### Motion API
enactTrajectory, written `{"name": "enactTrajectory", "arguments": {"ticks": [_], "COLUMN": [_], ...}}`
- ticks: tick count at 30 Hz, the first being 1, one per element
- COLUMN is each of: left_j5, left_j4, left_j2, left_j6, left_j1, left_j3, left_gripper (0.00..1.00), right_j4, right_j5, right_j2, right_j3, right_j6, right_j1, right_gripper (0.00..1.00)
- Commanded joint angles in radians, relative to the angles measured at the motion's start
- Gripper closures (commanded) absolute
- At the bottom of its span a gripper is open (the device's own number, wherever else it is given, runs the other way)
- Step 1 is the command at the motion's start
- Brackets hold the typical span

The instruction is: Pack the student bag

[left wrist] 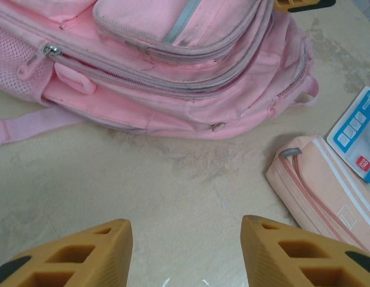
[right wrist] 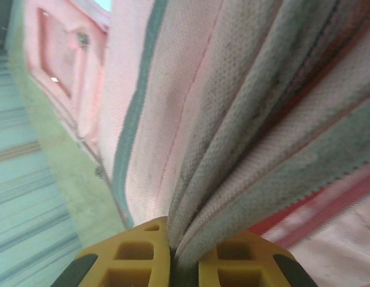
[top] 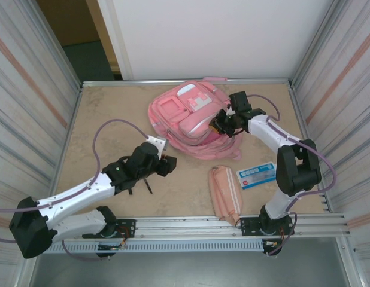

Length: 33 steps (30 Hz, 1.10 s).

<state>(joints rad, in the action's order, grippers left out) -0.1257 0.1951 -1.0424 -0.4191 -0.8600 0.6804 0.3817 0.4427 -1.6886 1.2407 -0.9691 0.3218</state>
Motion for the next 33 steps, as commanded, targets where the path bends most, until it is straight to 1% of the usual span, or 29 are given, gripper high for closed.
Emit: {"name": "enactTrajectory", "arguments": {"ticks": [1,3,6,10,14,18,20,23,27,31,33], "left_j5": [-0.015,-0.021,-0.041,0.006,0.037,0.092,0.114,0.102,0.103,0.098,0.087], "left_j4": [-0.055,-0.051,-0.068,-0.097,-0.137,-0.143,-0.146,-0.135,-0.127,-0.085,-0.054], "left_j2": [-0.027,-0.046,-0.083,-0.128,-0.161,-0.212,-0.227,-0.222,-0.189,-0.129,-0.087], "left_j6": [0.042,0.054,0.060,0.051,0.054,0.025,0.021,0.034,0.016,-0.007,-0.033], "left_j1": [-0.010,-0.010,0.000,0.060,0.132,0.228,0.250,0.255,0.261,0.262,0.263], "left_j3": [0.033,0.046,0.051,0.057,0.056,0.079,0.089,0.095,0.068,0.029,0.003], "left_gripper": [0.49,0.49,0.48,0.48,0.47,0.48,0.48,0.47,0.47,0.46,0.46], "right_j4": [-0.151,-0.190,-0.298,-0.403,-0.503,-0.517,-0.514,-0.487,-0.485,-0.460,-0.435], "right_j5": [0.057,0.046,0.036,-0.011,-0.012,-0.019,-0.021,-0.042,-0.036,-0.059,-0.080], "right_j2": [0.052,0.053,0.063,0.070,0.066,0.063,0.068,0.077,0.077,0.073,0.067], "right_j3": [0.100,0.139,0.156,0.155,0.138,0.143,0.141,0.119,0.054,-0.017,-0.056], "right_j6": [-0.046,-0.072,-0.138,-0.181,-0.231,-0.228,-0.220,-0.211,-0.211,-0.211,-0.174], "right_j1": [0.029,0.041,0.055,0.072,0.083,0.089,0.091,0.103,0.135,0.178,0.210], "right_gripper": [1.00,1.00,1.00,1.00,1.00,1.00,1.00,1.00,1.00,0.96,0.94]}}
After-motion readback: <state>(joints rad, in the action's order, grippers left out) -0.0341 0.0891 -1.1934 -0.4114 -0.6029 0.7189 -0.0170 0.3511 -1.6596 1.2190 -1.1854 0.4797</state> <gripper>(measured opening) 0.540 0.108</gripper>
